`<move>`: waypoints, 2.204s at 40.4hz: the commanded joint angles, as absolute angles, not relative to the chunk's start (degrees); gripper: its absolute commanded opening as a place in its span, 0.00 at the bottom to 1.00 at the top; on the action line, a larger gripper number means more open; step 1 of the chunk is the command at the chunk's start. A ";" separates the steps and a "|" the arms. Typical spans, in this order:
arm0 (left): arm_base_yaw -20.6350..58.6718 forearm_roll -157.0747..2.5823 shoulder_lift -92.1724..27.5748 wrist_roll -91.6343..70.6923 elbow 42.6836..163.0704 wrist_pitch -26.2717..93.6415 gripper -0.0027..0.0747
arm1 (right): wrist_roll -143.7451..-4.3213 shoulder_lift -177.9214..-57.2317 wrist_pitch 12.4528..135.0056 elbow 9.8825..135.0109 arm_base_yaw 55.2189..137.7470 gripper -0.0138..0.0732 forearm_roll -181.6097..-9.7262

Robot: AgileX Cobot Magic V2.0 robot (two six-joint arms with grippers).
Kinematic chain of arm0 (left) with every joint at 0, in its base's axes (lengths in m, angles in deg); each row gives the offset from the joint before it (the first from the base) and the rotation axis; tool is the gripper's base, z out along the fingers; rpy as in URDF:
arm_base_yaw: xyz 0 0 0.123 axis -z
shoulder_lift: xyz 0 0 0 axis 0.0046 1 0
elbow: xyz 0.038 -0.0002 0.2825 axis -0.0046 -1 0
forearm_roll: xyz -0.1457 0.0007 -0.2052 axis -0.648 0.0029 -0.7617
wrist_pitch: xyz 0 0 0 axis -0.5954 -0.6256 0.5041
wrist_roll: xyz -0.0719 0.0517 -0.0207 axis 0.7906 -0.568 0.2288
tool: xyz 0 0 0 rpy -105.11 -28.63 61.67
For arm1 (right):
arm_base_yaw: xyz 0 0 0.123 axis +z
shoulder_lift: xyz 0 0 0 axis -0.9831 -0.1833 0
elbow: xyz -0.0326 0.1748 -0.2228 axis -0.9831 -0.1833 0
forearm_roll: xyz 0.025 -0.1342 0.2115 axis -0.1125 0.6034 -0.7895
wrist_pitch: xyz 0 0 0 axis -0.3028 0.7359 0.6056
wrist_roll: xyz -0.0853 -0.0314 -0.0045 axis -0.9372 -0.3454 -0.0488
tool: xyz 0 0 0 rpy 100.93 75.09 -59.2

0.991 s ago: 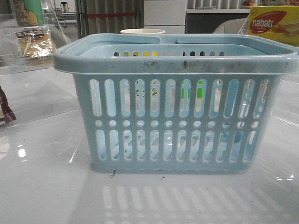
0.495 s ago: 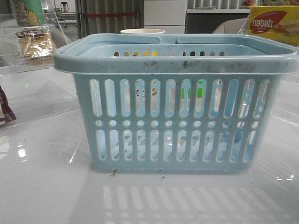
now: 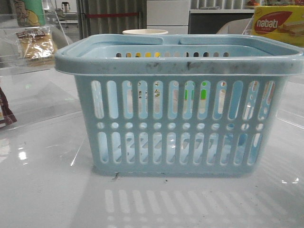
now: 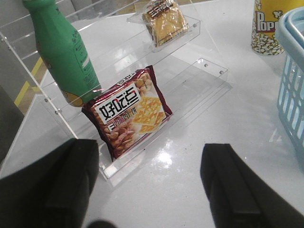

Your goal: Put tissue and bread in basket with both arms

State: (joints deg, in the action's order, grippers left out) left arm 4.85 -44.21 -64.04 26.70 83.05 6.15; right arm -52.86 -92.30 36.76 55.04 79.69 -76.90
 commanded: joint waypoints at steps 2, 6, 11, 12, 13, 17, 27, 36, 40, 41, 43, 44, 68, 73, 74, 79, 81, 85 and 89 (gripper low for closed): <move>4.89 -43.76 -63.41 27.10 84.55 11.29 0.63 | -51.54 -95.80 41.82 56.69 79.72 0.76 -74.34; 4.89 -43.76 -63.41 27.10 84.55 11.29 0.60 | -49.87 -100.18 43.57 57.31 79.68 0.76 -72.37; 4.89 -43.76 -63.41 27.10 84.55 11.29 0.57 | -49.64 -107.39 44.95 60.22 79.68 0.76 -71.68; 4.89 -43.76 -63.41 27.10 84.55 11.29 0.56 | -49.63 -109.26 45.16 61.35 79.61 0.76 -71.68; 4.89 -43.76 -63.41 27.10 84.55 11.29 0.55 | -49.58 -110.74 45.21 62.25 79.61 0.76 -71.68; 4.89 -43.76 -63.41 27.10 84.55 11.42 0.52 | -49.58 -117.84 45.03 67.36 79.61 0.76 -71.13; 4.89 -43.76 -63.41 27.10 84.55 11.42 0.48 | -49.48 -131.35 40.53 81.71 79.59 0.76 -64.28; 4.89 -43.76 -63.41 27.10 84.55 11.42 0.46 | -49.48 -140.62 40.04 89.44 76.32 0.76 -61.06; 4.89 -43.76 -63.41 27.10 84.55 11.42 0.46 | -49.48 -144.10 40.36 91.27 73.50 0.76 -61.82; 4.89 -43.76 -63.41 27.10 84.55 11.42 0.46 | -49.48 -144.92 40.36 91.61 72.90 0.76 -62.92; 4.89 -43.76 -63.41 27.10 84.55 11.42 0.46 | -49.53 -146.74 40.36 92.61 71.58 0.76 -65.03; 4.89 -43.76 -63.41 27.10 84.55 11.42 0.46 | -49.59 -147.52 40.30 92.99 71.09 0.76 -66.44; 4.89 -43.76 -63.41 27.10 84.55 11.42 0.46 | -51.98 -158.56 47.06 97.40 69.41 0.76 -70.75; 4.89 -43.76 -63.41 27.10 84.55 11.42 0.46 | -51.98 -159.38 49.25 97.40 69.41 0.76 -71.09; 4.89 -43.76 -63.41 27.10 84.55 11.42 0.46 | -51.98 -159.61 49.73 97.40 69.41 0.76 -71.09; 4.89 -43.76 -63.41 27.10 84.55 11.42 0.46 | -51.98 -160.69 51.55 97.40 69.41 0.76 -71.34; 4.89 -43.76 -63.41 27.10 84.55 11.42 0.46 | -52.28 -160.99 51.91 97.40 69.41 0.76 -71.51; 4.89 -43.76 -63.41 27.10 84.55 11.42 0.46 | -51.98 -161.64 52.25 97.40 69.41 0.76 -72.46; 4.89 -43.76 -63.41 27.10 84.55 11.42 0.46 | -51.98 -161.89 52.58 97.40 69.41 0.71 -72.98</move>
State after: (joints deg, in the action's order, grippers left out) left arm 4.85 -44.10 -64.04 26.70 83.05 6.86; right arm -51.53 -164.61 49.05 95.39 69.65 -72.88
